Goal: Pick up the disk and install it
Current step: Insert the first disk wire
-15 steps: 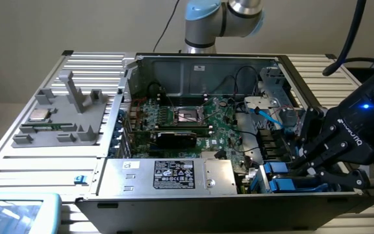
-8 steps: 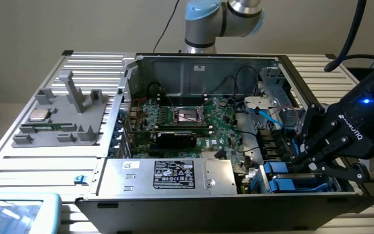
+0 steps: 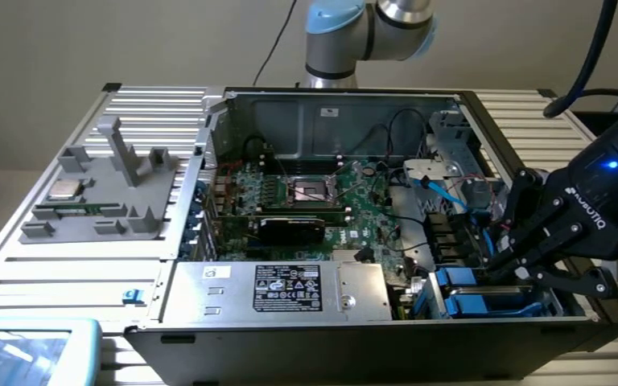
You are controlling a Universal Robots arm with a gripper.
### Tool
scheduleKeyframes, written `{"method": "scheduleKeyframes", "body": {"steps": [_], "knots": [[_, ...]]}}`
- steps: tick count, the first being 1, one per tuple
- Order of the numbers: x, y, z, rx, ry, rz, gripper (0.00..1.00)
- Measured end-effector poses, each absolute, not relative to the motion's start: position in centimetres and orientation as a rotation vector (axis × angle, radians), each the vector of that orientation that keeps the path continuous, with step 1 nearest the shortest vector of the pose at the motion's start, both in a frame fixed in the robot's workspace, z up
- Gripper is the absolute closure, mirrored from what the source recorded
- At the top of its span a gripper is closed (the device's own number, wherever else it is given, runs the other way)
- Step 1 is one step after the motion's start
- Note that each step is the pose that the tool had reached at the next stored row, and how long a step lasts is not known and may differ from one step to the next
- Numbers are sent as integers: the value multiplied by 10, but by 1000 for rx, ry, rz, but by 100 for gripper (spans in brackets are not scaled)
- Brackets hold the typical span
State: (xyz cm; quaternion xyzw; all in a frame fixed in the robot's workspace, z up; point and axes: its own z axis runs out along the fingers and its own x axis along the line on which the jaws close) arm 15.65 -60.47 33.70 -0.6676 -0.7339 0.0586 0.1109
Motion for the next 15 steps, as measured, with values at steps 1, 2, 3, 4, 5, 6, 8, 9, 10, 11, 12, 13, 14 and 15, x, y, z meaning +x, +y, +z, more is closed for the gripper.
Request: {"method": "scheduleKeyframes", "body": {"steps": [1,2,3,4,5,6,8,9,10,11,12,13,14,15], "knots": [[158,-605,337,-1962,-2155,174,83],[159,-604,337,-1962,-2153,176,83],[160,-604,337,-1963,-2152,177,83],[161,-604,337,-1965,-2151,178,83],[161,-604,337,-1965,-2151,179,83],[161,-604,337,-1966,-2151,180,83],[161,-602,337,-1967,-2152,184,83],[161,-601,336,-1969,-2153,187,83],[161,-600,336,-1971,-2153,190,83],[162,-600,335,-1974,-2153,193,83],[162,-600,334,-1978,-2152,197,83],[162,-599,334,-1983,-2151,201,83],[162,-599,333,-1987,-2150,205,83],[162,-599,332,-1991,-2149,208,83]]}}
